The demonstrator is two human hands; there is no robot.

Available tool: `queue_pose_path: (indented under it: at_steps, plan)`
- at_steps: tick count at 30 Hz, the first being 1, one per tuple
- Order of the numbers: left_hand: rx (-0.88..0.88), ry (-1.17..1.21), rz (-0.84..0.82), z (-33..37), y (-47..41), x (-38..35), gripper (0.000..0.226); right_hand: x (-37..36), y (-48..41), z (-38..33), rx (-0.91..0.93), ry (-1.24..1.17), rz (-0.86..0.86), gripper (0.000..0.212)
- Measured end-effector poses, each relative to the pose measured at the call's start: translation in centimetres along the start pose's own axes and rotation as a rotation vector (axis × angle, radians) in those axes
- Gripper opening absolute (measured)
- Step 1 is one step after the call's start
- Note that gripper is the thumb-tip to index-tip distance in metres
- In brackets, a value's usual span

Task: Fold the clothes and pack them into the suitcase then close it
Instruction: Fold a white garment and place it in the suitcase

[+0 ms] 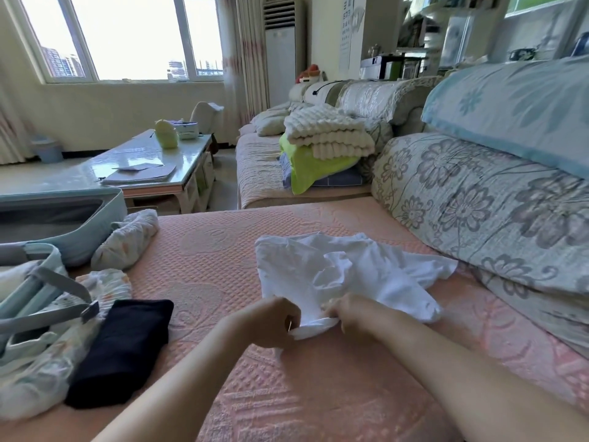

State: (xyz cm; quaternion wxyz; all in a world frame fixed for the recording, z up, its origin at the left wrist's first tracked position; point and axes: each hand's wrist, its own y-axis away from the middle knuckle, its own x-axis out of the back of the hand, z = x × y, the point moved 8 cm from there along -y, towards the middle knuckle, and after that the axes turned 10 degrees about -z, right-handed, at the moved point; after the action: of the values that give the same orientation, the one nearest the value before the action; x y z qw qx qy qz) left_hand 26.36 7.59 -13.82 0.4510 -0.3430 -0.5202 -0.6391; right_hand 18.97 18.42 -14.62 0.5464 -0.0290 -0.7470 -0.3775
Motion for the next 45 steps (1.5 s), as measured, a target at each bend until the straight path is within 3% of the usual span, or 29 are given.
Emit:
queue_pose_path:
  at_steps: [4, 6, 7, 9, 12, 13, 15, 17, 19, 22, 24, 27, 31, 33, 35, 36, 38, 40, 41, 45]
  plan:
    - [0.056, 0.222, -0.375, 0.1, 1.6, -0.7, 0.014, 0.7, 2.2, -0.8, 0.014, -0.168, 0.011, 0.016]
    - [0.088, 0.322, -0.576, 0.6, 2.4, -2.2, 0.020, 0.4, 3.1, -1.2, 0.083, -0.462, -0.104, 0.017]
    - [0.091, 0.373, -0.590, 0.7, 2.2, -2.5, 0.021, 0.7, 3.0, -1.0, 0.099, -0.616, -0.085, 0.021]
    - [0.079, 0.429, -0.386, -0.1, 0.7, -1.4, 0.025, 2.9, 2.2, 1.4, 0.028, -0.724, 0.204, 0.026]
    - [0.150, 0.227, 0.194, -2.8, -1.0, 2.6, 0.023, 5.4, 1.6, 5.1, -0.216, -0.487, 0.607, 0.029]
    - [0.178, 0.142, 0.345, -3.5, -1.3, 3.5, 0.022, 5.5, 1.1, 5.9, -0.283, -0.465, 0.633, 0.035]
    - [0.214, 0.060, 0.489, -4.9, -2.1, 4.1, 0.025, 4.4, -0.9, 7.4, -0.417, -0.471, 0.506, 0.049]
    - [0.298, 0.004, 0.445, -6.5, -3.5, 3.6, 0.036, 2.8, -3.0, 8.0, -0.501, -0.487, 0.318, 0.061]
    - [0.398, 0.052, 0.367, -8.2, -4.7, 2.9, 0.050, 2.4, -4.6, 8.3, -0.486, -0.499, 0.255, 0.061]
    - [0.458, 0.111, 0.337, -9.6, -6.5, 2.6, 0.066, 4.3, -4.4, 9.3, -0.476, -0.417, 0.435, 0.036]
    - [0.464, 0.139, 0.271, -10.3, -7.8, 1.9, 0.074, 4.9, -3.1, 10.4, -0.532, -0.357, 0.554, 0.040]
    - [0.407, 0.151, 0.146, -11.0, -9.3, 0.1, 0.082, 3.5, -2.8, 11.5, -0.601, -0.337, 0.454, 0.054]
    - [0.382, 0.102, 0.181, -11.1, -9.5, -0.1, 0.081, 3.0, -3.3, 11.1, -0.627, -0.142, 0.399, 0.066]
    - [0.414, -0.001, 0.246, -10.6, -9.1, 0.6, 0.079, 4.2, -3.0, 9.6, -0.533, 0.048, 0.531, 0.060]
    - [0.366, -0.133, 0.364, -8.9, -8.4, 1.8, 0.068, 4.8, -2.7, 6.8, -0.245, 0.083, 0.721, 0.048]
    - [0.311, -0.170, 0.405, -7.7, -8.1, 2.1, 0.059, 4.7, -2.7, 5.7, -0.107, 0.023, 0.724, 0.044]
    - [0.233, -0.129, 0.404, -5.5, -7.8, 1.8, 0.052, 3.0, -3.5, 4.3, 0.023, -0.102, 0.483, 0.047]
    - [0.253, -0.018, 0.318, -4.4, -7.6, 0.2, 0.063, 0.0, -4.3, 4.3, -0.034, -0.071, 0.181, 0.054]
    - [0.275, 0.009, 0.260, -4.1, -7.4, -0.8, 0.069, -0.6, -4.0, 4.4, -0.063, -0.036, 0.152, 0.055]
    - [0.289, -0.013, 0.191, -3.4, -5.4, -2.8, 0.072, 2.2, 0.8, 4.3, -0.226, -0.012, 0.531, 0.048]
